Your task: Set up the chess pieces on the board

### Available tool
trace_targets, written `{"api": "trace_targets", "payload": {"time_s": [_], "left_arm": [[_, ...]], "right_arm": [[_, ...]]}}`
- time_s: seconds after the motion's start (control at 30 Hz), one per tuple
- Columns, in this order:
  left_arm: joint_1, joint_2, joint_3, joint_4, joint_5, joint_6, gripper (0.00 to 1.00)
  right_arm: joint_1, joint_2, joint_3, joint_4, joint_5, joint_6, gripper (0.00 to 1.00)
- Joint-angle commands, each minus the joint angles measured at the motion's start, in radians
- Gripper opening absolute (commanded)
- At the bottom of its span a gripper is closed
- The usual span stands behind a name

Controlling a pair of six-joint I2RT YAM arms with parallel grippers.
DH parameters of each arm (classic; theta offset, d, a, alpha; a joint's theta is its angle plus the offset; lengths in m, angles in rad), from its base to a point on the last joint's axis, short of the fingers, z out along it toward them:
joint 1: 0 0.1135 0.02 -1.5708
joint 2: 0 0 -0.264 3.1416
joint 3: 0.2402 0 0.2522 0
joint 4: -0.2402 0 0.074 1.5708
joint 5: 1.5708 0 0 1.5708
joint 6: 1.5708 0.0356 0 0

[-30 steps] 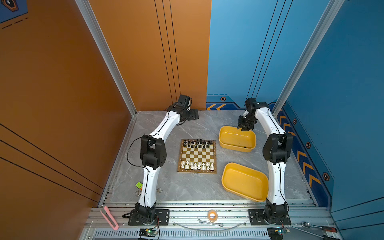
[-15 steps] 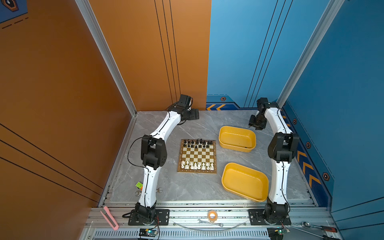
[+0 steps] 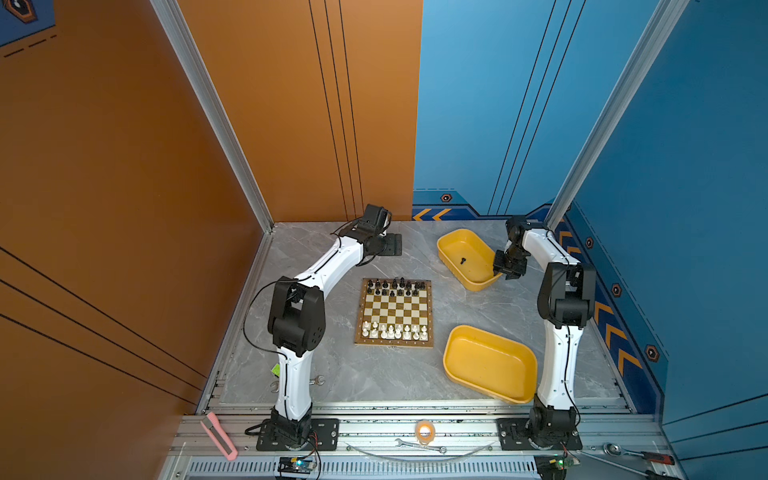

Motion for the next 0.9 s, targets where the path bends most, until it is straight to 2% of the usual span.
{"api": "trace_targets", "payload": {"time_s": [0.0,0.2,0.37,0.5,0.87], "left_arm": [[-0.002,-0.071,-0.052,0.072,-0.036,0.014,0.90],[-0.002,-0.105,-0.104,0.107,-0.027,0.015,0.90],[-0.004,-0.123,-0.130,0.125,-0.027,0.013,0.90],[-0.017,-0.126,-0.134,0.134,-0.032,0.005,0.90],[-0.055,-0.097,-0.047,0.110,-0.067,0.009,0.90]], "right_arm": [[0.022,-0.110,-0.038,0.029,0.011,-0.004,0.45],[0.073,-0.202,-0.119,0.038,0.012,0.013,0.45],[0.099,-0.234,-0.046,0.044,0.034,-0.012,0.43],[0.135,-0.140,0.044,0.084,0.013,-0.057,0.36],[0.141,0.113,0.162,0.349,-0.170,-0.125,0.35]]}}
